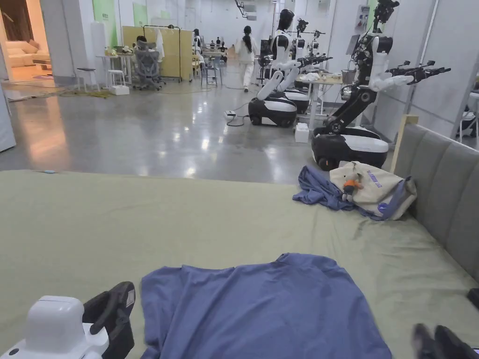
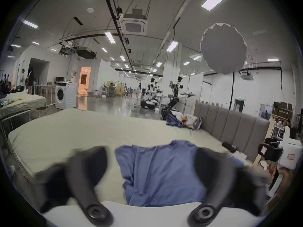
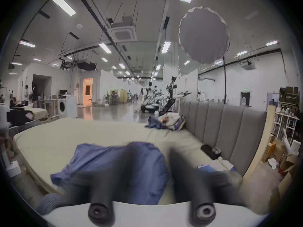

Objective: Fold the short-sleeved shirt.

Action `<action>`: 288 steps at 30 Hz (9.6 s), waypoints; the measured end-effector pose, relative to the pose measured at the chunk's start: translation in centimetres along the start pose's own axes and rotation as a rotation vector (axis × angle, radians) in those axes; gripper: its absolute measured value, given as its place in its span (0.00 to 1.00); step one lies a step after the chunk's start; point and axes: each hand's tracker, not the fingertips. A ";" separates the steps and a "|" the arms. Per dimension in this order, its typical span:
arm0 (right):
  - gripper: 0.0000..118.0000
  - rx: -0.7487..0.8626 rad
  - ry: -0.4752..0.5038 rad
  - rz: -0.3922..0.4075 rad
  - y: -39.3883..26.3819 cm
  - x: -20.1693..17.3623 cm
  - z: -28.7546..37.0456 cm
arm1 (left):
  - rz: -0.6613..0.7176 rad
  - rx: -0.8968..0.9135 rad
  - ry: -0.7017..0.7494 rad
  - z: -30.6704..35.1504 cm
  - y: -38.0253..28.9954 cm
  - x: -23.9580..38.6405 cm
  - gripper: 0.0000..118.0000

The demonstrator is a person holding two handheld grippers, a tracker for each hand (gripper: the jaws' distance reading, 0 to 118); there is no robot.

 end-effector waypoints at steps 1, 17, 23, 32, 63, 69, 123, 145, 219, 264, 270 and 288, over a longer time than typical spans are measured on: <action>0.01 0.016 -0.029 0.015 0.0 0.0 -0.5 | -0.038 0.046 0.067 1.0 0.2 0.4 0.00; 0.01 -0.107 0.066 0.009 -1.0 0.9 -7.6 | -0.205 -0.906 0.238 -44.9 -7.2 -11.5 0.98; 0.01 -0.160 0.021 0.074 -3.7 1.3 -11.0 | -0.202 -0.872 0.178 -48.0 -10.2 -13.1 0.63; 0.04 -0.321 0.086 -0.004 -5.1 1.9 -16.4 | -0.090 -0.708 0.117 -44.1 -7.8 -13.1 0.01; 0.03 -0.401 0.385 -0.141 1.3 6.3 -42.4 | -0.174 -0.412 0.006 -35.1 6.2 -7.6 0.01; 0.03 -0.191 0.351 -0.123 13.5 7.5 -32.6 | -0.169 -0.236 -0.024 -27.3 17.1 -5.7 0.01; 0.03 -0.209 0.287 -0.013 22.4 5.6 -45.5 | -0.080 -0.212 -0.028 -41.9 21.3 -11.3 0.01; 0.03 -0.551 0.332 -0.012 -7.9 6.1 -14.5 | 0.023 -0.483 -0.100 -14.9 -9.3 -12.4 0.01; 0.03 -0.589 0.207 -0.126 -11.2 8.1 -11.8 | 0.070 -0.531 0.032 -11.4 -10.1 -12.2 0.02; 0.01 -0.253 0.112 -0.065 -5.8 3.9 -11.7 | -0.006 -0.732 0.128 -23.2 -16.0 -10.6 0.95; 0.10 -0.392 0.120 -0.070 -7.8 4.4 -13.2 | -0.041 -0.623 0.105 -22.0 -14.6 -9.1 0.06; 0.05 -0.750 0.194 -0.046 -19.7 8.5 -24.8 | -0.004 -0.632 0.066 -22.6 -13.6 -11.2 0.06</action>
